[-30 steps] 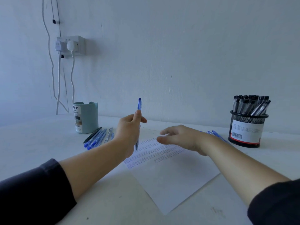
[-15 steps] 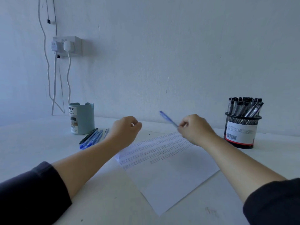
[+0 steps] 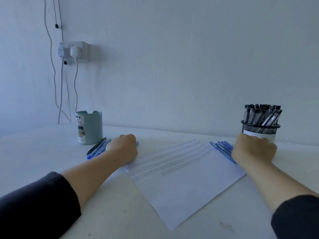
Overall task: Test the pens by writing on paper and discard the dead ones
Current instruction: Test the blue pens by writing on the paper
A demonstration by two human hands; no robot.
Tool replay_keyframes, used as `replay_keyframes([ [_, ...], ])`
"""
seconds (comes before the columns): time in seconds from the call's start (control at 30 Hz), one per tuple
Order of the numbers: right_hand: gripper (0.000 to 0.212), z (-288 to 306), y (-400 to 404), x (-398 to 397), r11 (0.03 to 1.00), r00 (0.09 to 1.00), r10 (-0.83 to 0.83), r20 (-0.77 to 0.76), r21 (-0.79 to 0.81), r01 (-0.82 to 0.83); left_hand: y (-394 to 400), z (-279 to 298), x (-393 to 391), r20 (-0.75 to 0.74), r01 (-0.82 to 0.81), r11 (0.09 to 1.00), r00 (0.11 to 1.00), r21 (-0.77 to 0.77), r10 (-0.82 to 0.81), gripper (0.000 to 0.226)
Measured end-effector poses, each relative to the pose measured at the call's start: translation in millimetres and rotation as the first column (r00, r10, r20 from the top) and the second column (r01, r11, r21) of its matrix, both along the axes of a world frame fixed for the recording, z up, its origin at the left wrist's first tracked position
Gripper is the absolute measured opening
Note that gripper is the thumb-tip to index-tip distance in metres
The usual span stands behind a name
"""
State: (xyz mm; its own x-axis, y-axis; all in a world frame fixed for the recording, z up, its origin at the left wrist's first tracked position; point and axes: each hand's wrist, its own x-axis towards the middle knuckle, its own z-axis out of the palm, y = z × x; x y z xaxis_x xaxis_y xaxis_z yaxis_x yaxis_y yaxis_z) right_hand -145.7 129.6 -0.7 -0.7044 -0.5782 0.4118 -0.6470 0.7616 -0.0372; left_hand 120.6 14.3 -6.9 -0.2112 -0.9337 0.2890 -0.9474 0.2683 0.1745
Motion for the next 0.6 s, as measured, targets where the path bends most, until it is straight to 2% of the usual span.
replay_keyframes([
  [0.07, 0.025, -1, 1, 0, 1.000, 1.000, -0.014, 0.011, 0.014, 0.014, 2, 2, -1, -0.041, -0.002, 0.998, 0.999, -0.058, -0.001, 0.023],
  [0.17, 0.023, -1, 1, 1, 1.000, 1.000, -0.009, 0.021, 0.008, 0.009, 1, 3, -4, -0.207, 0.073, 0.978, 0.972, -0.196, -0.114, 0.016],
  [0.27, 0.019, 2, 0, 4, 0.999, 0.999, 0.052, 0.005, -0.016, -0.052, 5, 4, -8, -0.380, 0.143, 0.940, 0.888, -0.310, -0.261, 0.025],
  [0.33, 0.023, 2, -5, 5, 0.988, 0.988, 0.154, 0.012, -0.025, -0.154, 9, 6, -8, -0.451, 0.174, 0.919, 0.829, -0.355, -0.331, 0.020],
  [0.43, 0.042, 2, -12, 12, 0.938, 0.924, 0.347, 0.161, -0.038, -0.345, 11, 6, -7, -0.389, 0.202, 0.880, 0.838, -0.430, -0.382, 0.012],
  [0.6, 0.075, 5, -14, 34, 0.769, 0.734, 0.582, 0.350, 0.057, -0.637, 18, 3, -8, -0.200, 0.208, 0.879, 0.927, -0.430, -0.318, 0.053],
])
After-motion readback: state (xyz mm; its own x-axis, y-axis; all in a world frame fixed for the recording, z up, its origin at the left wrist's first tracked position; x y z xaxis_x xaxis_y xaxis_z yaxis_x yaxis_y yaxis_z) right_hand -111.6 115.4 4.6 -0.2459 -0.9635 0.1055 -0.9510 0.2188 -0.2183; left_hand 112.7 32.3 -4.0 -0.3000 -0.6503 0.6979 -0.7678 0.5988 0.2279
